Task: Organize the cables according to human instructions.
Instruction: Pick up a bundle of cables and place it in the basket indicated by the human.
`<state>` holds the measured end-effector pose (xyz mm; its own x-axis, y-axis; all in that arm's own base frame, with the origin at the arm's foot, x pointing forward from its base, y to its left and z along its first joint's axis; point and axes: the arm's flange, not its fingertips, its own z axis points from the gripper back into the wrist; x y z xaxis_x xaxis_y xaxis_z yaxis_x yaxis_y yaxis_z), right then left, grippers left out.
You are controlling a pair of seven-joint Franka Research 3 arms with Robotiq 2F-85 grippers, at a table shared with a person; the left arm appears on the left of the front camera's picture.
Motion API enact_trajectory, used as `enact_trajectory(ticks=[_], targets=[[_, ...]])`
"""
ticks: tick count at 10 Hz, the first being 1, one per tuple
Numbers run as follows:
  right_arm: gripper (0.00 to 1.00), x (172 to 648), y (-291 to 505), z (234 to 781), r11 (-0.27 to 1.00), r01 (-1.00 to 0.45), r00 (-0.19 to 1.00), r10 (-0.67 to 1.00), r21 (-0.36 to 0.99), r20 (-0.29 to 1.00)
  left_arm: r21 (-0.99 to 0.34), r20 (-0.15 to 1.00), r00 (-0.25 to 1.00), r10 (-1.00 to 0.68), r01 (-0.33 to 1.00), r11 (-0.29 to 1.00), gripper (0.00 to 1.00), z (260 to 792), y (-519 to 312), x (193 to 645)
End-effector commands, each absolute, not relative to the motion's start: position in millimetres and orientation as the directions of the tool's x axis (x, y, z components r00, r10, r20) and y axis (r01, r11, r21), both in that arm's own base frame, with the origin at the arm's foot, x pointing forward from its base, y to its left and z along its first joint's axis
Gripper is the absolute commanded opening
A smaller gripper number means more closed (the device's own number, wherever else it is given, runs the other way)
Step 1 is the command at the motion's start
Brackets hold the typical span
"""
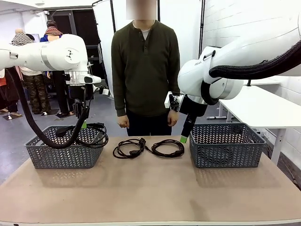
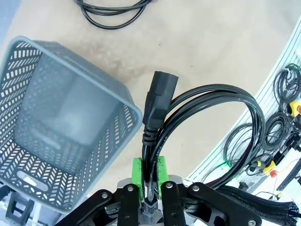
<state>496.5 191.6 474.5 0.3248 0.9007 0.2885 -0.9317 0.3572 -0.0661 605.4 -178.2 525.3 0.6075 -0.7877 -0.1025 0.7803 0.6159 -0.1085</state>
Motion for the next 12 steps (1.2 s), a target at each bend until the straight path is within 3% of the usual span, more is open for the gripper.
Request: enact_trajectory(ticks=[1,12], targets=[[1.0,497,191,475,0.354,-0.933,0.323,0.905,-0.067,0.278,-0.079,-0.127,0.576,-0.807,0.805,0.588,0.0,529,-172,609],[1.0,497,191,475,0.354,-0.933,0.323,0.905,-0.067,0.278,0.044,-0.125,0.464,-0.877,0.885,0.463,0.0,546,-91,682]])
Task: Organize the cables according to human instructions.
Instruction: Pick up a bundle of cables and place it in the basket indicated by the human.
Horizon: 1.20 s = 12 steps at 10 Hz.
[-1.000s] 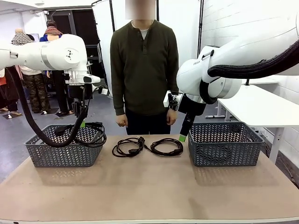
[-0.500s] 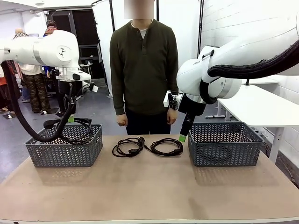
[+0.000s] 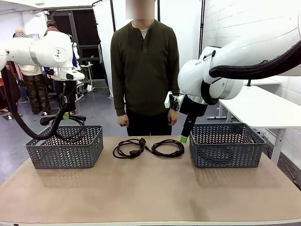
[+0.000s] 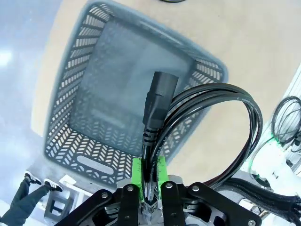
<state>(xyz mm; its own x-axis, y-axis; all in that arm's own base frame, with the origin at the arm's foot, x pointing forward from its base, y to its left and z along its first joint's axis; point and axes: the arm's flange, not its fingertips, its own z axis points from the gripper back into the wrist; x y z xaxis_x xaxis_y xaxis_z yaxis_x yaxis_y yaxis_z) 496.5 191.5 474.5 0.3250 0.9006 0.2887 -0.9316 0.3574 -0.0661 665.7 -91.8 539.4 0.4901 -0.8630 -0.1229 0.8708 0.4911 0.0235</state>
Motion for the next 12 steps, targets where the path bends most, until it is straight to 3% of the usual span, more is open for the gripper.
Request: enact_trajectory(ticks=[1,7,12], targets=[[1.0,497,191,475,0.354,-0.933,0.323,0.905,-0.067,0.278,0.034,-0.122,0.466,-0.876,0.884,0.466,0.0,543,-89,690],[1.0,497,191,475,0.354,-0.933,0.323,0.905,-0.067,0.278,0.044,-0.098,0.5,-0.861,0.866,0.498,0.0,526,-75,728],[1.0,497,191,475,0.354,-0.933,0.323,0.905,-0.067,0.278,0.055,-0.094,0.448,-0.889,0.894,0.444,0.0,509,-77,746]])
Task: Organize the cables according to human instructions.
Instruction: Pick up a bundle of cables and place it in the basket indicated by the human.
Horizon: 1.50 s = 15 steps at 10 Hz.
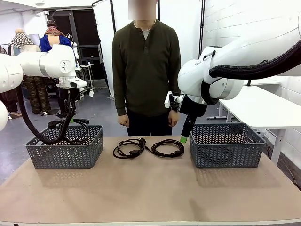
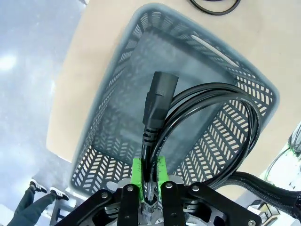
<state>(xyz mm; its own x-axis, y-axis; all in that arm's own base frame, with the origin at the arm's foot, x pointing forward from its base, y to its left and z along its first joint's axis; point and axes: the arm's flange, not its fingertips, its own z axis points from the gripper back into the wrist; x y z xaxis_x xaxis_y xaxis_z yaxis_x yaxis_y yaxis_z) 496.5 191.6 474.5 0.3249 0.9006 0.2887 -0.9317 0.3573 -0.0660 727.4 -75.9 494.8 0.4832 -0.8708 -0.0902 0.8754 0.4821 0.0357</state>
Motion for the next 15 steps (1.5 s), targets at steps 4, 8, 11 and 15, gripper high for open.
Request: enact_trajectory(ticks=[4,8,11,15], targets=[[1.0,497,191,475,0.354,-0.933,0.323,0.905,-0.067,0.278,0.053,-0.097,0.443,-0.891,0.896,0.44,0.0,488,-77,750],[1.0,497,191,475,0.354,-0.933,0.323,0.905,-0.067,0.278,0.037,-0.105,0.46,-0.882,0.888,0.458,0.0,478,-76,756],[1.0,497,191,475,0.354,-0.933,0.323,0.905,-0.067,0.278,0.025,-0.108,0.476,-0.873,0.879,0.476,0.39,475,-73,757],[1.0,497,191,475,0.354,-0.933,0.323,0.905,-0.067,0.278,0.044,-0.094,0.501,-0.86,0.865,0.499,1.0,483,-70,752]])
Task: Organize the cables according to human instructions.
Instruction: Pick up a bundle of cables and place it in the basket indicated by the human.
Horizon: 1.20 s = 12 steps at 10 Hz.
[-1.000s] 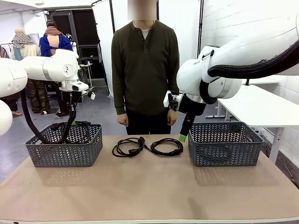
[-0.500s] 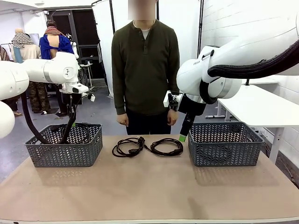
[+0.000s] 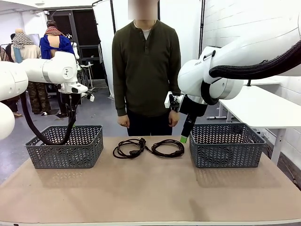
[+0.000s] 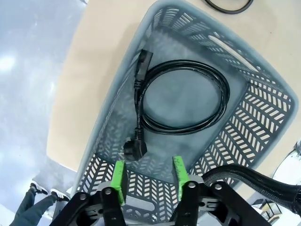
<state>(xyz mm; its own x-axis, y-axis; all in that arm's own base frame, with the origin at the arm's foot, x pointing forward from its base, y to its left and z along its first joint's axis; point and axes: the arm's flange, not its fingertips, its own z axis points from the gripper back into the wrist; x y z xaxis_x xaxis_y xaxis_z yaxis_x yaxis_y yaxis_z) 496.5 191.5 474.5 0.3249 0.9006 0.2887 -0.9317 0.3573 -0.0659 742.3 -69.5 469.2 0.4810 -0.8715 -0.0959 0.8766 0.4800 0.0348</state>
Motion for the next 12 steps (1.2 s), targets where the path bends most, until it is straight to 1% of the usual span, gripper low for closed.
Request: enact_trajectory(ticks=[1,4,7,8,9,10,12], targets=[[1.0,497,191,475,0.354,-0.933,0.323,0.905,-0.067,0.278,0.058,-0.096,0.499,-0.861,0.867,0.496,1.0,490,-72,748],[1.0,497,191,475,0.354,-0.933,0.323,0.905,-0.067,0.278,0.073,-0.094,0.519,-0.85,0.855,0.514,1.0,507,-74,733],[1.0,497,191,475,0.354,-0.933,0.323,0.905,-0.067,0.278,0.039,-0.073,0.532,-0.843,0.847,0.531,1.0,512,-80,722],[1.0,497,191,475,0.354,-0.933,0.323,0.905,-0.067,0.278,0.028,-0.071,0.554,-0.83,0.832,0.553,1.0,516,-82,722],[1.0,497,191,475,0.354,-0.933,0.323,0.905,-0.067,0.278,-0.009,-0.076,0.572,-0.817,0.819,0.574,1.0,520,-83,718],[1.0,497,191,475,0.354,-0.933,0.323,0.905,-0.067,0.278,0.051,-0.073,0.523,-0.849,0.853,0.52,1.0,510,-78,729],[1.0,497,191,475,0.354,-0.933,0.323,0.905,-0.067,0.278,0.051,-0.073,0.523,-0.849,0.853,0.52,1.0,510,-78,729]])
